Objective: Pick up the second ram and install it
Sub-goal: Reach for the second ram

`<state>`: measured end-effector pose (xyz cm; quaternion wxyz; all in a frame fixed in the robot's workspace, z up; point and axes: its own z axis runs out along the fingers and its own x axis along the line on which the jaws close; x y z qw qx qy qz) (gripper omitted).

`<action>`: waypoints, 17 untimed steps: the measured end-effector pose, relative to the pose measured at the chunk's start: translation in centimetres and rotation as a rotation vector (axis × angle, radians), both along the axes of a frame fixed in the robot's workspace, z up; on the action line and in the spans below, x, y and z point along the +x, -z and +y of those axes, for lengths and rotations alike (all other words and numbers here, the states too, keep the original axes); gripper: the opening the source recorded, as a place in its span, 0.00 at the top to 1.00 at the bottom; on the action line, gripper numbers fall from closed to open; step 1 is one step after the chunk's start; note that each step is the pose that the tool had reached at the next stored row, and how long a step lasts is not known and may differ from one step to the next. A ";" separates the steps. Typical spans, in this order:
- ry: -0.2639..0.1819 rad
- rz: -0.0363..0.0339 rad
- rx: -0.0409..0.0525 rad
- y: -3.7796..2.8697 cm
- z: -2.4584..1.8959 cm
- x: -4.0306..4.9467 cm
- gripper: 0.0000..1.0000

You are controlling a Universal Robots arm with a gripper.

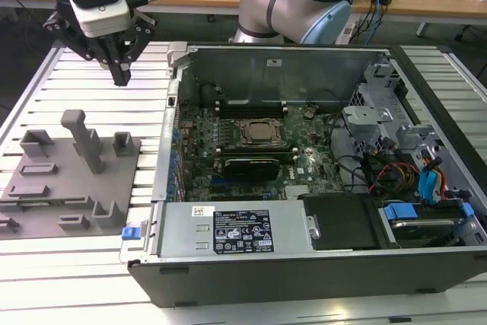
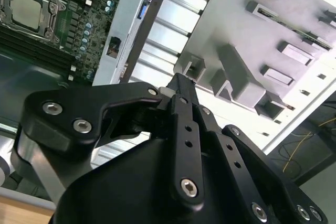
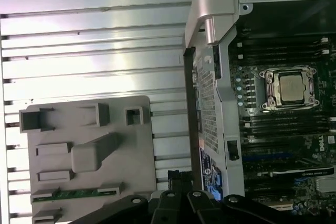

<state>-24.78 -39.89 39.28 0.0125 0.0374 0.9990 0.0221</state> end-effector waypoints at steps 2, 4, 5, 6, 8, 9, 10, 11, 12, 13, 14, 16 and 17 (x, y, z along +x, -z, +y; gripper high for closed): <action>0.000 0.0001 -0.0001 0.00 0.00 -0.28 0.89; 0.000 0.0000 -0.0001 0.00 0.00 -0.58 0.89; 0.000 0.0000 0.0000 0.01 0.00 -0.84 0.89; 0.000 0.0000 0.0000 0.01 0.00 -1.06 0.89; 0.000 0.0000 0.0000 0.01 0.00 -1.41 0.89; 0.000 0.0000 0.0000 0.01 0.00 -1.67 0.89; 0.000 0.0000 0.0000 0.01 0.00 -1.80 0.89; 0.000 0.0000 0.0000 0.02 0.00 -2.07 0.89; 0.000 0.0000 0.0000 0.01 0.00 -2.21 0.89; 0.000 0.0000 0.0000 0.02 0.00 -2.48 0.89; 0.000 0.0000 0.0000 0.02 0.00 -2.63 0.89; 0.000 0.0001 -0.0001 0.02 0.00 -2.97 0.89; 0.000 0.0000 0.0000 0.03 0.00 -3.11 0.89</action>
